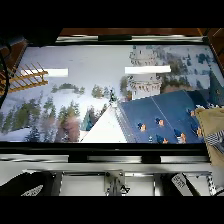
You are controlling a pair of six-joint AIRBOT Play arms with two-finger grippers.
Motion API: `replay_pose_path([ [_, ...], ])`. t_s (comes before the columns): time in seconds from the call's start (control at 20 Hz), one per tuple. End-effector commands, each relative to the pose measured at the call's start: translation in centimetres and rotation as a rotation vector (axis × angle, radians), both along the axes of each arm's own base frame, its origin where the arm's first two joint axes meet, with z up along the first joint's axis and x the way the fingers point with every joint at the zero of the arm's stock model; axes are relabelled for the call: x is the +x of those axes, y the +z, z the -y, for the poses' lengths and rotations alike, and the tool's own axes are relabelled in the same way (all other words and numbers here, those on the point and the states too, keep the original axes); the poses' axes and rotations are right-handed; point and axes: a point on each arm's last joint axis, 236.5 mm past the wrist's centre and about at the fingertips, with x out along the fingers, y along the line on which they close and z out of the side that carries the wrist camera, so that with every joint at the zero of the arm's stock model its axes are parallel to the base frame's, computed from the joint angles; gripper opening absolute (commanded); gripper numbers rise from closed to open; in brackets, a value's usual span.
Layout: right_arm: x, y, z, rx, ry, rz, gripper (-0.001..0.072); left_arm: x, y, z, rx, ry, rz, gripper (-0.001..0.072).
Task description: Fold the shirts.
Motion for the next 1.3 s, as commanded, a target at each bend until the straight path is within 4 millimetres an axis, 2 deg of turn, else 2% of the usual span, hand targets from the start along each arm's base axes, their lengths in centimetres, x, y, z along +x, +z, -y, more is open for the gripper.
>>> replay_pose_path([
  [0.0, -1.1, 0.7, 1.4, -0.045, -0.035, 0.007, 0.0064, -0.1, -0.3, 0.1, 0.008, -0.003, -0.011, 0.0541],
  [0.15, -2.4, 1.3, 2.4, -0.074, -0.07, 0.016, 0.0064, -0.3, -1.1, 0.1, 0.024, -0.009, -0.04, 0.0541],
  [0.5, -8.3, -2.1, 6.2, 0.047, -0.236, 0.03, 0.0065, -0.4, -1.4, 0.1, 0.003, -0.005, -0.077, 0.0541],
  [0.6, -10.9, -2.8, 6.2, 0.087, -0.308, 0.019, 0.0065, -0.3, -1.4, 0.1, 0.004, -0.005, -0.076, 0.0541],
  [0.85, -17.7, -2.7, 4.9, 0.119, -0.467, 0.109, 0.0066, -0.3, -1.4, 0.1, 0.004, -0.005, -0.076, 0.0541],
  [0.95, -19.3, -2.9, 4.3, 0.139, -0.501, 0.138, 0.0069, -0.3, -1.5, 0.1, 0.004, -0.005, -0.076, 0.0541],
  [1.0, -19.2, -2.9, 4.2, 0.142, -0.491, 0.154, 0.0083, -0.3, -1.5, 0.1, 0.005, -0.005, -0.076, 0.0541],
  [1.05, -18.7, -2.7, 4.0, 0.141, -0.47, 0.171, 0.0205, -0.3, -1.5, 0.1, 0.007, -0.005, -0.074, 0.0541],
  [1.1, -17.9, -2.6, 3.9, 0.149, -0.433, 0.197, 0.0445, -0.3, -1.5, 0.1, 0.007, -0.005, -0.075, 0.0541],
  [1.15, -17.3, -2.6, 3.6, 0.154, -0.405, 0.196, 0.0502, -0.3, -1.5, 0.1, 0.007, -0.005, -0.075, 0.0541],
  [1.25, -16.7, -2.0, 2.2, 0.145, -0.379, 0.15, 0.0501, -0.2, -1.7, 0.2, 0.009, -0.005, -0.079, 0.0541],
])
